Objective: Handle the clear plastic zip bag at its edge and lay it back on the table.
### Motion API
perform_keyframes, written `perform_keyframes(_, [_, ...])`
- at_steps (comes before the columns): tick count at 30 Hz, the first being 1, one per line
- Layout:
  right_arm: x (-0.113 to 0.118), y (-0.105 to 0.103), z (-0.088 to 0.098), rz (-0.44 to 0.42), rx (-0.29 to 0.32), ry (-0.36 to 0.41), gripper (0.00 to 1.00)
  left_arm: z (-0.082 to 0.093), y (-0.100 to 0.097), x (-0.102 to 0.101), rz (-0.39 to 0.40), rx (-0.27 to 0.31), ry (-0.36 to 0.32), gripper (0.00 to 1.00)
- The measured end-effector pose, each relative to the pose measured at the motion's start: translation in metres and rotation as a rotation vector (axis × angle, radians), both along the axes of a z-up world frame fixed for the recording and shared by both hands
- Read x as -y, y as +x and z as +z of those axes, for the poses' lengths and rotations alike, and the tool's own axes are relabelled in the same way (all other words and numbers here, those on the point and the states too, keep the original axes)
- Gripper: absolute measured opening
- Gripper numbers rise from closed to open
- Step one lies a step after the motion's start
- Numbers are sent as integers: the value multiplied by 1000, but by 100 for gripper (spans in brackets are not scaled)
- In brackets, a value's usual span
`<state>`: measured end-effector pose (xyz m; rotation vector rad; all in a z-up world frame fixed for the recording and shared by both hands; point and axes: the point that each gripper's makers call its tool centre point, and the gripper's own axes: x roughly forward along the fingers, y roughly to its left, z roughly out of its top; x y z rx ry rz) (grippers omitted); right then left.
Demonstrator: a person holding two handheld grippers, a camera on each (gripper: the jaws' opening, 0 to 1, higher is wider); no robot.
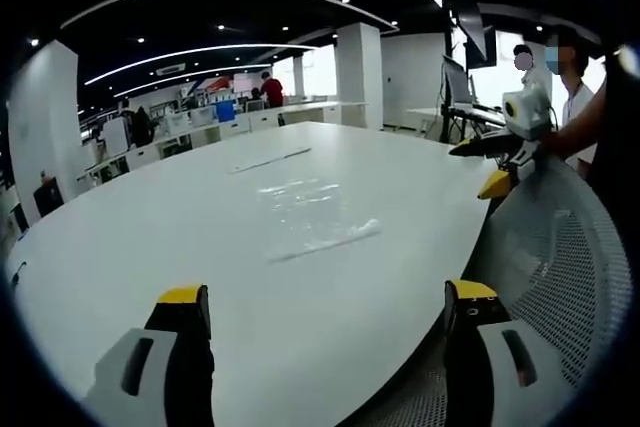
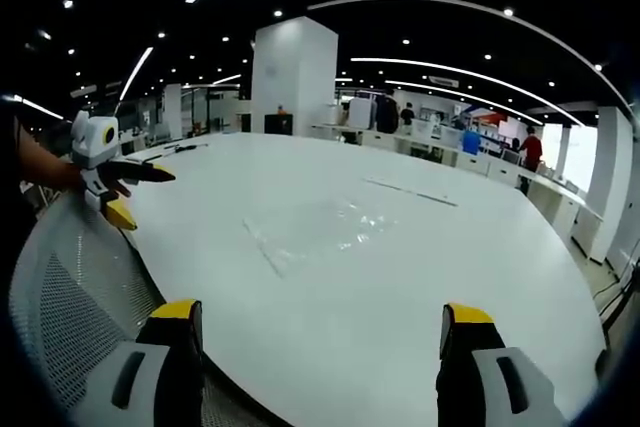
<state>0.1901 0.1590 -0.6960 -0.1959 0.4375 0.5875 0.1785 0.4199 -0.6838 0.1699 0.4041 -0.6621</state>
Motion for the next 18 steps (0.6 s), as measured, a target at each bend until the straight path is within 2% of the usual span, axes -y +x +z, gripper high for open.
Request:
perform_keyframes(6, [1,0,0,-4,1,4,100,1,1,0,2,-6,-22,99])
perform_keyframes(18, [0,0,1,0,3,7,100,2,-1,2,0,-8,-7,99])
